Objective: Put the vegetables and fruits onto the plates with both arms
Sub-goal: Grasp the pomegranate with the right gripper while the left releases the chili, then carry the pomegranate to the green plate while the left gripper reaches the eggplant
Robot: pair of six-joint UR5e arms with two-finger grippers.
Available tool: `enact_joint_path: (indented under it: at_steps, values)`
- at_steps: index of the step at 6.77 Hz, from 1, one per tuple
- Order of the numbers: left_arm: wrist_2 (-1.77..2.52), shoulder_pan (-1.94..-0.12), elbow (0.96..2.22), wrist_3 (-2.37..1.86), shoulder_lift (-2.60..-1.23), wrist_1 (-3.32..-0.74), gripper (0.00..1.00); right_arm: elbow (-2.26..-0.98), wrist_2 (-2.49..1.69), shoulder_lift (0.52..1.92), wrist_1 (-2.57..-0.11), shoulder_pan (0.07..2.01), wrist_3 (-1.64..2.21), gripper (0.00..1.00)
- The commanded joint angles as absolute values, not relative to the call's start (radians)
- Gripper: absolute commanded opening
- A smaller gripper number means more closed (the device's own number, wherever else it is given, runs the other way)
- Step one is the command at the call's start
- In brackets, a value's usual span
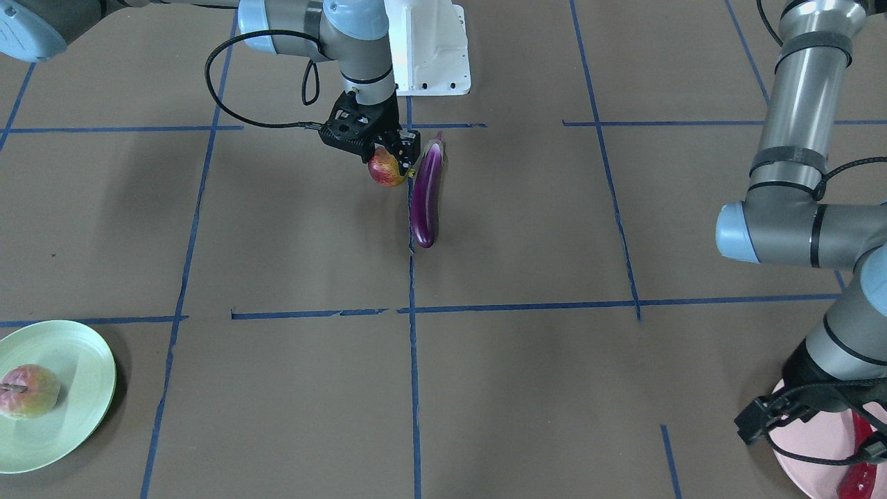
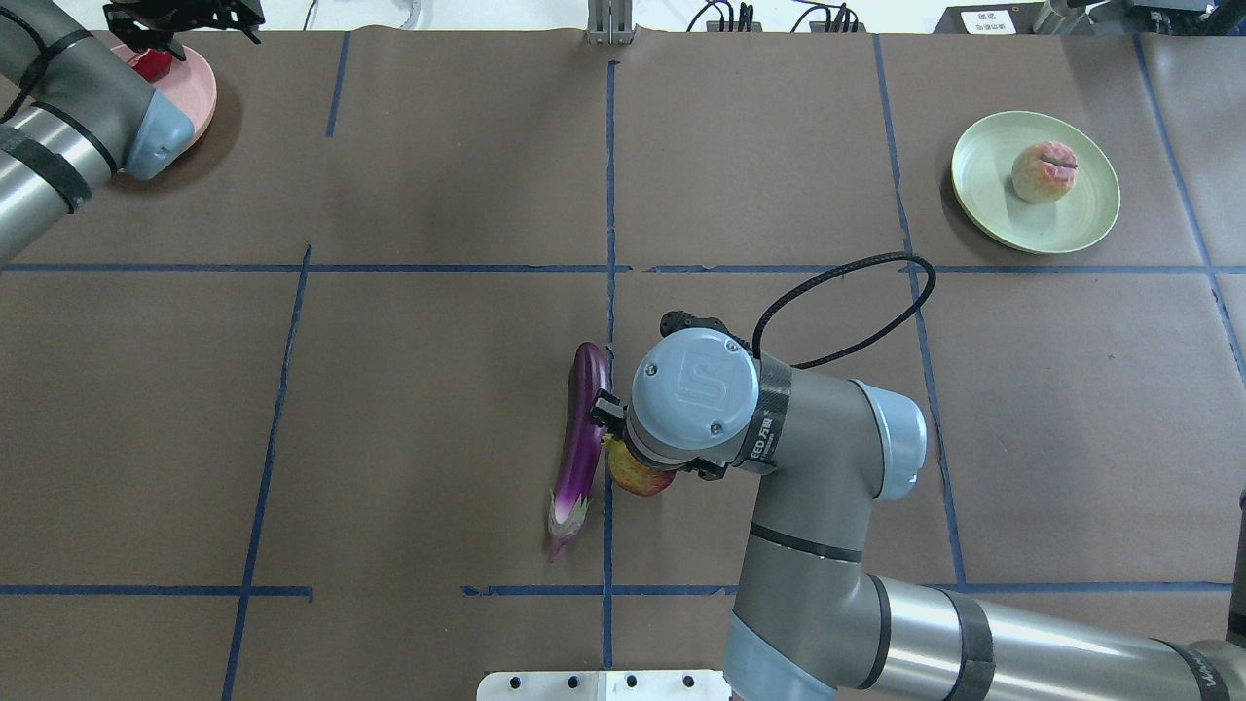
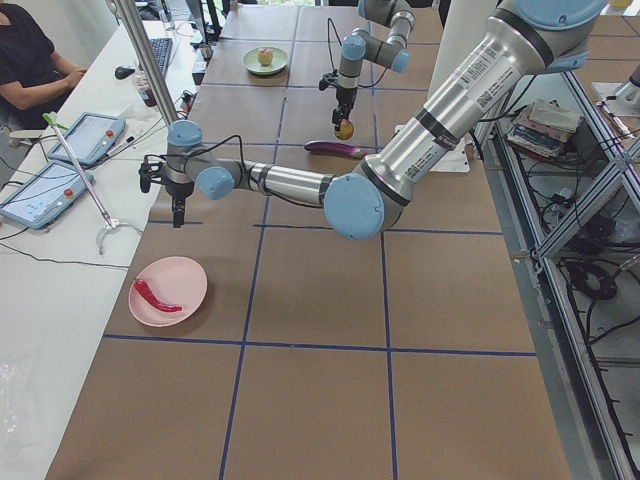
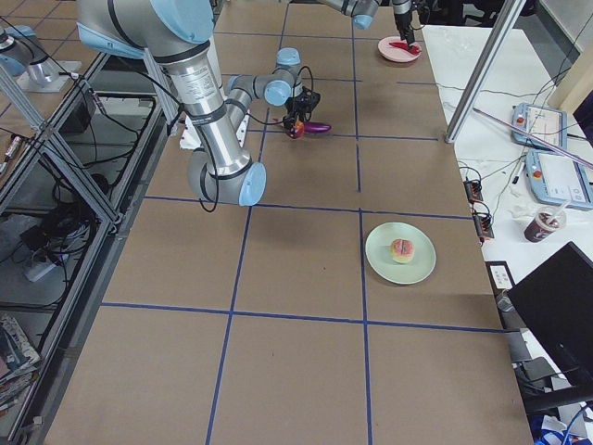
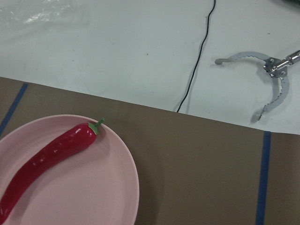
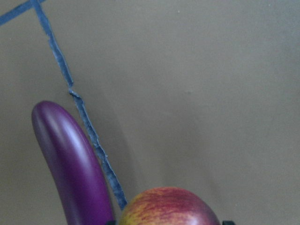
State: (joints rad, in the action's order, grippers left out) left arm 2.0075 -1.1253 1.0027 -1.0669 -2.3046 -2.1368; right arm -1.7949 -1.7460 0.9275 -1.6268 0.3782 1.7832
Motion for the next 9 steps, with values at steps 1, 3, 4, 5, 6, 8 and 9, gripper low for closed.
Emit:
enact_joint_path:
  at_steps: [1, 3, 4, 5, 6, 8, 9]
  values:
    - [2.063, -1.012, 1.127, -1.234, -2.284, -2.137, 1.00, -1.859, -1.776, 0.943, -1.704, 0.493, 1.731, 0.00]
    - [2.072, -0.864, 1.298, -1.340, -2.252, -2.140, 1.00, -1.841, -1.824, 0.994, -1.703, 0.702, 1.556, 0.00]
    - [2.071, -0.785, 1.381, -1.341, -2.246, -2.137, 1.00, -1.769, -1.825, 1.005, -1.695, 0.792, 1.469, 0.00]
    - [2.068, -0.737, 1.416, -1.339, -2.252, -2.137, 1.00, -1.684, -1.825, 1.003, -1.692, 0.886, 1.375, 0.00]
    - [2.060, -0.691, 1.430, -1.336, -2.253, -2.137, 1.00, -1.575, -1.825, 1.002, -1.656, 0.949, 1.283, 0.00]
    - [2.057, -0.647, 1.430, -1.342, -2.261, -2.137, 1.00, -1.316, -1.824, 0.997, -1.368, 1.011, 1.261, 0.00]
    - [2.056, -0.638, 1.436, -1.344, -2.261, -2.137, 1.00, -1.281, -1.822, 0.997, -1.358, 1.038, 1.211, 0.00]
